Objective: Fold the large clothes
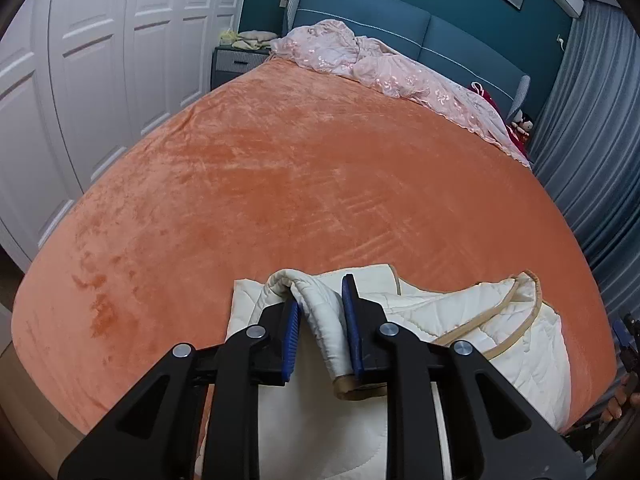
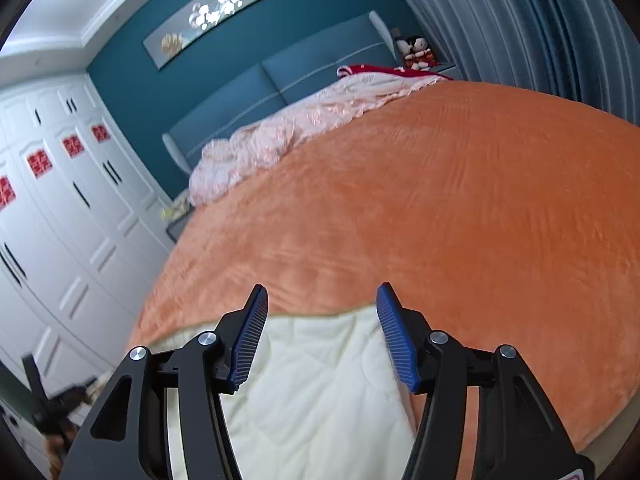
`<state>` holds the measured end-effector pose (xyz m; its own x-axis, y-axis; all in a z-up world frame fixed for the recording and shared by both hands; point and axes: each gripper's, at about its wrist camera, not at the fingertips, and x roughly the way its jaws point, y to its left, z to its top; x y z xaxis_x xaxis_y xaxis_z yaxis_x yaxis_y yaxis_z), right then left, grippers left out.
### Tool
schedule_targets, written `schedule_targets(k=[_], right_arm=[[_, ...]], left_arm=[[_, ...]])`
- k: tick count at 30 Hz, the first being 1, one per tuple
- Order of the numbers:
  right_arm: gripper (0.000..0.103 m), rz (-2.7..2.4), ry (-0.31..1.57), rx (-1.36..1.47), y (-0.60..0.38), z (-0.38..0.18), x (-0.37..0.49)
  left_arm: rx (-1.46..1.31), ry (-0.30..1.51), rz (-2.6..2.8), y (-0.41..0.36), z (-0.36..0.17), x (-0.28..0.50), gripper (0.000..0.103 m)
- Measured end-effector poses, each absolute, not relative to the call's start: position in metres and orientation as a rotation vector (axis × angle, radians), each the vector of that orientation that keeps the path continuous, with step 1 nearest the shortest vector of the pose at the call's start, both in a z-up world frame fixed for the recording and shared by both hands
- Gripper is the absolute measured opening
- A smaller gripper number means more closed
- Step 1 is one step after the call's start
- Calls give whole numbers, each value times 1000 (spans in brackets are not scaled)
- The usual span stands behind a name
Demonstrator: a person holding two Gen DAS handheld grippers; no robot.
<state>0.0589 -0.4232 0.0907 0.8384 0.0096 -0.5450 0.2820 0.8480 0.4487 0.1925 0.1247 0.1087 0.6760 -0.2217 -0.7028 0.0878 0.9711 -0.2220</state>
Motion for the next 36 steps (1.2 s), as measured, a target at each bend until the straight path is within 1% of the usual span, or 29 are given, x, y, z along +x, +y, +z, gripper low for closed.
schedule_targets(k=[3,4,5,7,8,9,10,11,12,16,19,22,24,27,28,29,30,31,32,33,34,35,36], right_arm=[[57,-149,611,523,-421,76,53],[57,-147,626,527,-420,70,53],[58,-143,645,536,-419,64,55],[58,-147,691,548,-417,51,61],[58,-155,706,551,-416,46,63],[58,-155,713,553,-415,41,64],[58,-152,716,553,-413,39,65],[58,-149,719,552,-412,37,66],[58,-145,724,549,-410,34,68],[58,-146,733,531,-404,31,74],[62,-163,733,544,-407,29,80],[63,-191,743,547,-411,26,92],[64,-211,755,546,-414,25,104],[66,-228,781,554,-420,21,122],[66,-230,792,555,-421,19,128],[66,-226,804,554,-421,17,133],[66,-211,822,554,-420,14,141],[64,-191,844,553,-419,11,146],[49,-163,867,550,-416,9,153],[23,-144,891,538,-412,8,158],[10,-131,900,519,-409,10,162],[9,-124,883,510,-406,16,163],[8,-113,836,514,-405,25,160]], left_arm=[[-146,806,-197,117,113,196,22],[-152,824,-212,116,113,199,27],[-168,848,-243,115,114,203,34],[-183,866,-256,115,116,206,39],[-170,843,-231,115,121,205,50],[-142,779,-177,117,131,202,59],[-130,710,-134,119,141,198,76],[-137,646,-114,124,152,195,82],[-151,626,-112,128,159,196,82],[-154,685,-108,137,161,217,82],[-153,799,-135,137,133,234,82],[-197,941,-172,140,90,248,82],[-222,1009,-168,139,64,253,82],[-273,1066,-166,141,37,258,79],[-293,1081,-170,142,31,260,73],[-312,1096,-170,142,25,261,58],[-322,1108,-175,141,22,262,52],[-319,1107,-168,140,20,263,42],[-307,1098,-162,138,21,262,29],[-302,1091,-160,137,22,262,26],[-302,1081,-156,138,23,262,20],[-302,1067,-152,138,27,260,16],[-301,1056,-150,138,29,261,14]])
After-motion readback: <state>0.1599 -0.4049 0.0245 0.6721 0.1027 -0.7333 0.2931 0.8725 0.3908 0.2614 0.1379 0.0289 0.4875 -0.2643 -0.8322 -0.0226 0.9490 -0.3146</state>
